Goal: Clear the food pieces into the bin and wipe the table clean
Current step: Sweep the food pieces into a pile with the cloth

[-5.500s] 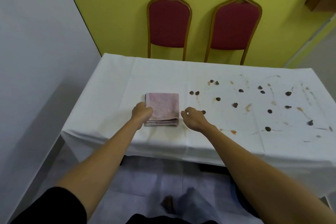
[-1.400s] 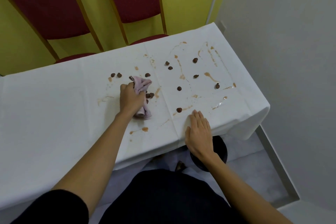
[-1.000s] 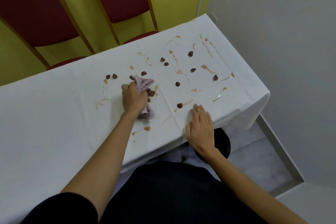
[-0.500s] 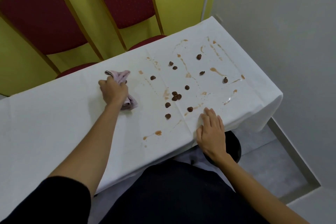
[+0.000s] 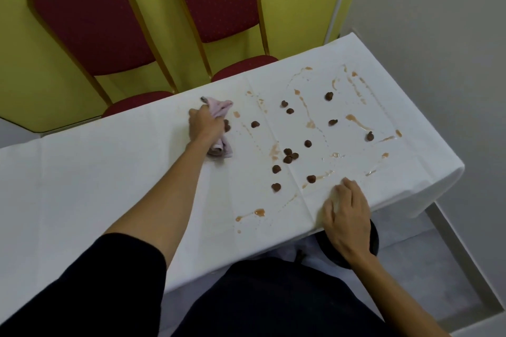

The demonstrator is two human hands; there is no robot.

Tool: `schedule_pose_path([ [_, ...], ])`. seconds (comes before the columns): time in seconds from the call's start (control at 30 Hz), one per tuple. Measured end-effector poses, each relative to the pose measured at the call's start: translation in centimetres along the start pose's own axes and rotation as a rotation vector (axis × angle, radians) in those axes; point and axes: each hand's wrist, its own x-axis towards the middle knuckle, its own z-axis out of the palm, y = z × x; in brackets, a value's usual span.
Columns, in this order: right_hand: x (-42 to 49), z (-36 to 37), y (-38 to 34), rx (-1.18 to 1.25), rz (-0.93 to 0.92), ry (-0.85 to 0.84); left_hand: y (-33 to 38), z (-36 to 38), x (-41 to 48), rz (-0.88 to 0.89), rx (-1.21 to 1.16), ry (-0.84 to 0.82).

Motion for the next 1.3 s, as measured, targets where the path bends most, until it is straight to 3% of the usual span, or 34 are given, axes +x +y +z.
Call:
schedule_pose_path([
  [0.1,0.0,0.0,-0.2,0.014,-0.002,-0.015,1.8,1.2,-0.6,0.118,-0.107,-0.127],
  [0.17,0.0,0.1,0.0,0.021,0.011,-0.022,2.1,1.4,-0.4,0.117,-0.186,-0.112],
  [0.3,-0.1,0.5,0.4,0.021,0.023,-0.009,1.7,1.3,0.5,0.132,-0.019,0.021],
  [0.67,-0.1,0.5,0.2,0.039,0.039,0.001,7.0,6.8,-2.5,0.384,0.135,-0.202],
  [0.93,0.0,0.5,0.7,-0.025,0.040,-0.054,10.8,7.0,0.4,0.391,0.162,0.020],
  [1.17,0.0,0.4,0.9,-0.030,0.041,-0.087,12.6,7.9,0.4,0.504,0.364,-0.128],
  [1.3,-0.1,0.6,1.0,-0.039,0.044,-0.079,12.1,8.0,-1.3,0.580,0.352,-0.296],
])
